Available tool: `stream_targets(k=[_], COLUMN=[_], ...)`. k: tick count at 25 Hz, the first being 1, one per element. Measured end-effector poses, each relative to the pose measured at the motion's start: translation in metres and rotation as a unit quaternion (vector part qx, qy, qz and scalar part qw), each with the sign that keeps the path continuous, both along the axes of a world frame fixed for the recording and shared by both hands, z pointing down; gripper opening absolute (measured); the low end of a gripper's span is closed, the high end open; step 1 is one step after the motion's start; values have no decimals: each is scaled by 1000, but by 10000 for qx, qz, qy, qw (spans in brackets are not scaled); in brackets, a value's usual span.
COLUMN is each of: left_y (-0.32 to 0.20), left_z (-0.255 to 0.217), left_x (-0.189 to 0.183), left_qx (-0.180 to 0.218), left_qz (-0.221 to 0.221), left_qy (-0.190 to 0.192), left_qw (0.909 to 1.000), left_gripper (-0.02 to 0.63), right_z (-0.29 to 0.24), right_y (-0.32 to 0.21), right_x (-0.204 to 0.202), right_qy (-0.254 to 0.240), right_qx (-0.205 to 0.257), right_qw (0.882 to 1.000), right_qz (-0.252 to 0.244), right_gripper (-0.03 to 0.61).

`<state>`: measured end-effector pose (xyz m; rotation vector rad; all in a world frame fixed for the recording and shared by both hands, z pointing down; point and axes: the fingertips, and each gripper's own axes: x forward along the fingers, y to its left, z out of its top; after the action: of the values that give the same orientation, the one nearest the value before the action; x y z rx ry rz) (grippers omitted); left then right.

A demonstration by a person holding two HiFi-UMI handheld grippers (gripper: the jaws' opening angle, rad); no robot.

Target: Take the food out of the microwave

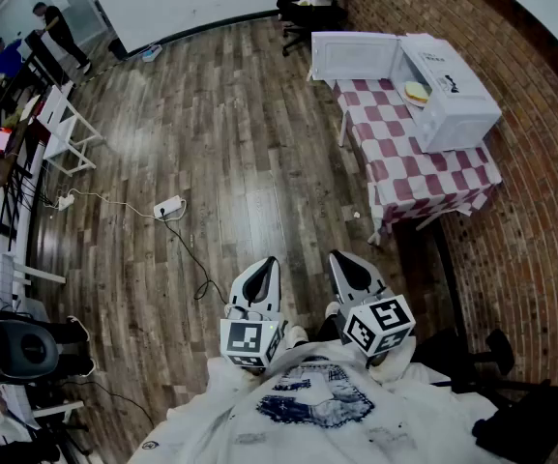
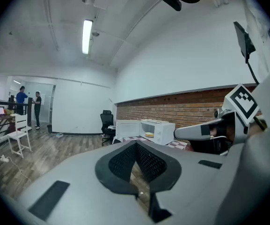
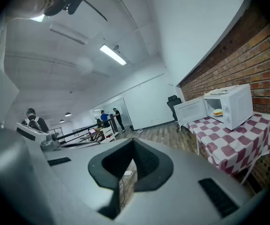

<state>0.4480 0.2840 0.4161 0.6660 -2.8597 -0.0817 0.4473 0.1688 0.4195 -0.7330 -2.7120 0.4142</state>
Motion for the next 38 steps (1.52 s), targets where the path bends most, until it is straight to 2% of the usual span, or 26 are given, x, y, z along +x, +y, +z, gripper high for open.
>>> stream_targets(k=[9, 22, 38], left_y=[-18, -79, -134], left_z=[7, 1, 10], left_x=[-33, -110, -141], left_qx=[-20, -155, -260], left_qz=[9, -74, -108], left_qy=[101, 47, 51], left_qw=[9999, 9998, 9996], left_gripper=[8, 8, 8], right_z=[2, -1, 11], right_y=[-13, -68, -124], right_x=[-30, -110, -144], right_qy=[-9, -95, -27], right_qx=[-90, -380, -471], right_qw=[9999, 9990, 9984], right_qz=[-53, -223, -324], right_gripper=[14, 14, 14])
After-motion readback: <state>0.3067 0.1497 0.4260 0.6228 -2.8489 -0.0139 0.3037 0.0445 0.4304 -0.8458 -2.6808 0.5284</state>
